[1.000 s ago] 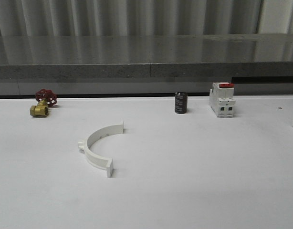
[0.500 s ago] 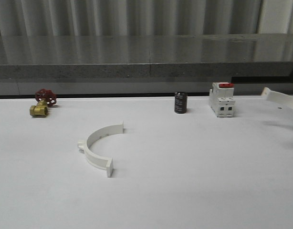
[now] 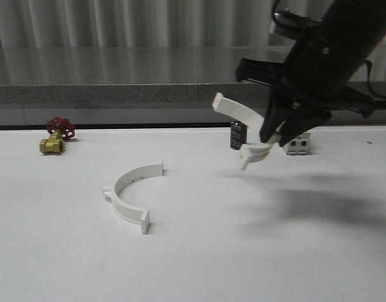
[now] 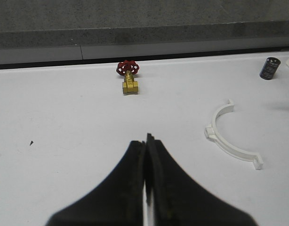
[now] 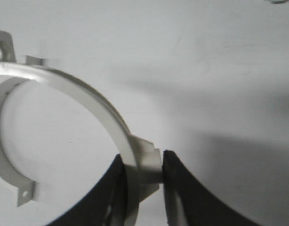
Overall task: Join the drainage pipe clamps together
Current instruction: 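Grasp the other white clamp half by its tab with the right gripper, then carry the held clamp half toward the placed half with the right gripper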
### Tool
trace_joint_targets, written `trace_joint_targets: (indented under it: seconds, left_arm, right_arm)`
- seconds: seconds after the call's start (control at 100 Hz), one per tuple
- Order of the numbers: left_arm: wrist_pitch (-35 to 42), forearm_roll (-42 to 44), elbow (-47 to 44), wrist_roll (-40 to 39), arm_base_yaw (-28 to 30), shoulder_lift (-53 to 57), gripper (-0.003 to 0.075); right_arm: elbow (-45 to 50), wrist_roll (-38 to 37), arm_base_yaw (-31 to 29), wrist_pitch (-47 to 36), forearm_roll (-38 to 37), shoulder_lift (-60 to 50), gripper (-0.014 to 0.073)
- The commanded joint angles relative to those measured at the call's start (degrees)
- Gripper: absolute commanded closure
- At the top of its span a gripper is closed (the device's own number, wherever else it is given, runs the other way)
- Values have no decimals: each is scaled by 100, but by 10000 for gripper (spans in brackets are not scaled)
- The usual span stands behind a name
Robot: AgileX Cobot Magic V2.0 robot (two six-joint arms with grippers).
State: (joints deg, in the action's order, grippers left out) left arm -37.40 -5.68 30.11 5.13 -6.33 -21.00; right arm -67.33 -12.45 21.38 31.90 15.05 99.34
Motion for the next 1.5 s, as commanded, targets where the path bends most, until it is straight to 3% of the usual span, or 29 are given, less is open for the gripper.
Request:
trace_joint_targets:
  seconds: [0.0,0.33,0.45,1.09,1.33,1.49]
  left_arm:
    - [417,-49,154,2,11,-39,741]
    - [417,-49,154,2,11,-39,741]
    - [417,-49,154,2,11,-39,741]
    - [417,-49,154,2,11,-39,741]
    - [417,-49,154,2,11,-39,741]
    - [417,-49,154,2,11,-39,741]
  right_arm:
    - [-403,-613,243,-136,-427,-65,515]
    - [-1387,-3360,1114,834,-3231,700,515]
    - [-1564,-3903,1375,1011,-3772,827,515]
    - [-1564,-3982,1468,1108,-3647,832,515]
    - [-1564,-3982,1468,1030,-2966,837,515]
    - [-1589,-4091,1468,1063,-2895,933,515]
